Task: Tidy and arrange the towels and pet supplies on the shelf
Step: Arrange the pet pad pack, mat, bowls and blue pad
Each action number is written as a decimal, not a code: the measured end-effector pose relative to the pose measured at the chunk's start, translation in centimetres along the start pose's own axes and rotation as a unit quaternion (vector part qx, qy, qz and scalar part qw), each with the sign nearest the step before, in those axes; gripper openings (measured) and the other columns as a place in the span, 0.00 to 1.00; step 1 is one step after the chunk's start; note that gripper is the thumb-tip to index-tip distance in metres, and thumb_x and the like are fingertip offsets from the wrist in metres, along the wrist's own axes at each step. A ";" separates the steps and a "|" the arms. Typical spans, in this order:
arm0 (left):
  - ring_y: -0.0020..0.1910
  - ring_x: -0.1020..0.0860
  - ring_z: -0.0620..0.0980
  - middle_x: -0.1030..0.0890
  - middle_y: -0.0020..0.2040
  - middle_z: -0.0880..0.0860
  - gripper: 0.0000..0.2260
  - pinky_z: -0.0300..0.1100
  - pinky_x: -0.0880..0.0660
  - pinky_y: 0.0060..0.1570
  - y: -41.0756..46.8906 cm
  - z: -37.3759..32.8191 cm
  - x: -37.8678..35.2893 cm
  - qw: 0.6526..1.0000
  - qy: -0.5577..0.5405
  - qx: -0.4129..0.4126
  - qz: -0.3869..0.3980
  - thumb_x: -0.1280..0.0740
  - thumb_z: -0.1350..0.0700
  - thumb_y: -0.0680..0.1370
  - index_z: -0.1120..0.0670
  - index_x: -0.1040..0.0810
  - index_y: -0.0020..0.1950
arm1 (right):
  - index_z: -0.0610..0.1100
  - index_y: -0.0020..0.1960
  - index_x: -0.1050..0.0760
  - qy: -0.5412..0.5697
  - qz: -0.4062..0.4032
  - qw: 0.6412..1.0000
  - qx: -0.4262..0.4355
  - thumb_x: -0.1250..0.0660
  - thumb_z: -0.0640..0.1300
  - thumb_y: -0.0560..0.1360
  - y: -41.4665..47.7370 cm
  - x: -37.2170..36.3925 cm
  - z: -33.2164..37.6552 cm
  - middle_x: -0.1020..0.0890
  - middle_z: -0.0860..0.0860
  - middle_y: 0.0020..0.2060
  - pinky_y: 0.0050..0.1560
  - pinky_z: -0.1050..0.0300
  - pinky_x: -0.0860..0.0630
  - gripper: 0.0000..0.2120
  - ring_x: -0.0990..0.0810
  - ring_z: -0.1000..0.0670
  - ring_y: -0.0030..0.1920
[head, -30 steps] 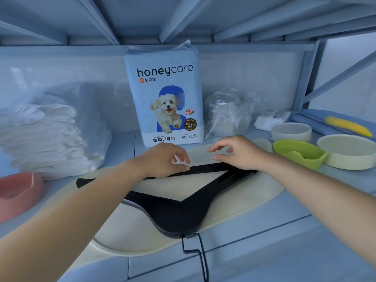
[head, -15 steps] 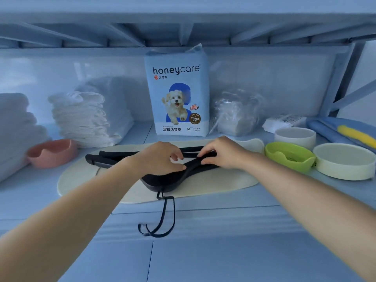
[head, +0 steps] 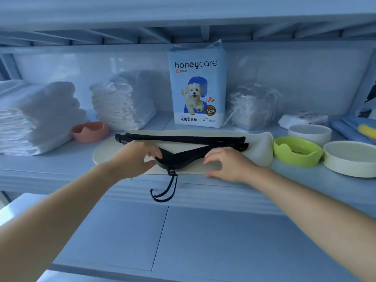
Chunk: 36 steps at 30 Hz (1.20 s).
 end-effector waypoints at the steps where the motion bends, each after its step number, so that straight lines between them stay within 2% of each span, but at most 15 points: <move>1: 0.45 0.24 0.40 0.21 0.48 0.41 0.07 0.35 0.31 0.44 -0.3 0.4 -0.2 1.000 -0.008 0.003 0.001 0.31 0.55 0.74 0.46 0.21 0.51 | 0.48 0.56 0.20 -0.003 -0.001 1.000 -0.001 0.28 0.52 0.70 0.0 -0.3 0.2 0.23 0.56 0.59 0.62 0.61 0.34 0.16 0.28 0.53 0.61; 6: 0.46 0.24 0.41 0.22 0.46 0.41 0.18 0.39 0.27 0.47 -1.0 2.5 -0.9 0.999 -0.048 0.016 0.012 0.24 0.46 0.67 0.43 0.24 0.53 | 0.46 0.54 0.19 -0.022 -0.021 0.999 -0.022 0.30 0.50 0.73 -0.4 -1.0 0.9 0.21 0.55 0.56 0.58 0.57 0.30 0.12 0.25 0.52 0.57; 8: 0.46 0.24 0.41 0.22 0.46 0.41 0.20 0.38 0.28 0.47 -1.3 3.4 -1.1 0.999 -0.044 0.009 0.019 0.24 0.45 0.66 0.43 0.25 0.55 | 0.46 0.53 0.19 -0.036 -0.032 0.998 -0.036 0.32 0.49 0.74 -0.6 -1.1 1.1 0.20 0.55 0.54 0.57 0.56 0.29 0.11 0.25 0.52 0.56; 10: 0.46 0.23 0.41 0.21 0.47 0.41 0.16 0.36 0.29 0.46 -1.5 4.2 -1.4 0.999 -0.017 -0.001 0.033 0.26 0.46 0.69 0.45 0.24 0.54 | 0.46 0.51 0.18 -0.046 -0.035 0.997 -0.049 0.33 0.49 0.74 -0.7 -1.2 1.3 0.20 0.55 0.53 0.55 0.56 0.28 0.09 0.24 0.51 0.54; 13: 0.49 0.22 0.42 0.19 0.50 0.42 0.08 0.39 0.26 0.48 -1.7 4.9 -1.5 0.998 0.026 -0.026 0.052 0.32 0.48 0.74 0.45 0.21 0.52 | 0.45 0.49 0.18 -0.079 -0.019 0.995 -0.066 0.35 0.47 0.76 -0.7 -1.3 1.8 0.19 0.54 0.50 0.52 0.55 0.27 0.09 0.23 0.50 0.52; 15: 0.51 0.22 0.44 0.20 0.53 0.42 0.08 0.41 0.25 0.50 -1.8 4.8 -1.6 0.994 0.072 -0.059 0.058 0.36 0.49 0.77 0.44 0.20 0.54 | 0.45 0.49 0.18 -0.094 -0.012 0.993 -0.076 0.36 0.46 0.76 -0.7 -1.4 2.2 0.19 0.53 0.50 0.51 0.55 0.26 0.09 0.23 0.50 0.51; 18: 0.51 0.22 0.51 0.20 0.54 0.46 0.15 0.43 0.25 0.46 -1.9 4.5 -1.6 0.985 0.130 -0.096 0.060 0.41 0.57 0.76 0.44 0.22 0.59 | 0.44 0.49 0.18 -0.100 -0.011 0.991 -0.090 0.38 0.42 0.75 -0.8 -1.9 2.6 0.19 0.52 0.50 0.49 0.55 0.26 0.10 0.23 0.49 0.50; 20: 0.50 0.23 0.52 0.19 0.53 0.48 0.18 0.43 0.25 0.44 -1.8 4.8 -1.6 0.986 0.124 -0.092 0.067 0.41 0.61 0.75 0.44 0.23 0.59 | 0.43 0.50 0.18 -0.094 -0.015 0.990 -0.100 0.39 0.39 0.74 -0.7 -2.1 2.8 0.19 0.52 0.50 0.50 0.56 0.26 0.11 0.23 0.49 0.50; 23: 0.51 0.22 0.50 0.19 0.52 0.47 0.19 0.44 0.24 0.47 -1.7 5.7 -1.7 0.988 0.103 -0.092 0.072 0.41 0.63 0.76 0.44 0.22 0.59 | 0.42 0.50 0.18 -0.090 -0.024 0.989 -0.116 0.40 0.35 0.71 -0.5 -2.2 3.0 0.19 0.51 0.50 0.50 0.58 0.27 0.13 0.22 0.48 0.51; 25: 0.53 0.23 0.50 0.19 0.54 0.48 0.19 0.44 0.25 0.50 -1.8 6.0 -1.6 0.990 0.083 -0.098 0.064 0.41 0.64 0.77 0.45 0.22 0.60 | 0.42 0.50 0.18 -0.089 -0.031 0.987 -0.127 0.39 0.35 0.71 -0.5 -2.2 3.0 0.18 0.51 0.49 0.49 0.59 0.27 0.13 0.22 0.49 0.50; 28: 0.53 0.22 0.51 0.18 0.53 0.50 0.18 0.47 0.25 0.51 -1.7 6.6 -1.0 0.991 0.049 -0.117 0.041 0.40 0.65 0.76 0.47 0.20 0.58 | 0.42 0.51 0.18 -0.081 -0.046 0.987 -0.133 0.38 0.36 0.73 -0.7 -2.3 3.5 0.18 0.50 0.49 0.48 0.62 0.30 0.12 0.22 0.49 0.49; 32: 0.54 0.22 0.50 0.18 0.55 0.48 0.15 0.40 0.28 0.55 -1.9 8.7 0.5 0.994 0.028 -0.108 0.013 0.38 0.65 0.75 0.50 0.18 0.55 | 0.42 0.51 0.18 -0.041 -0.096 0.988 -0.116 0.36 0.36 0.74 -0.1 -2.7 5.4 0.17 0.50 0.47 0.48 0.63 0.30 0.10 0.21 0.50 0.47; 36: 0.54 0.21 0.49 0.18 0.53 0.46 0.13 0.37 0.30 0.53 -3.1 11.1 1.2 0.996 0.020 -0.084 0.009 0.36 0.63 0.75 0.49 0.17 0.53 | 0.42 0.51 0.18 -0.013 -0.101 0.991 -0.084 0.36 0.37 0.74 0.8 -3.9 7.6 0.17 0.50 0.46 0.49 0.56 0.26 0.09 0.21 0.49 0.45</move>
Point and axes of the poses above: each hand's wrist, its own y-axis towards the middle knuckle, its own x-axis out of the back of the hand, z = x × y, the point moved 3 cm from there along y, towards the middle knuckle
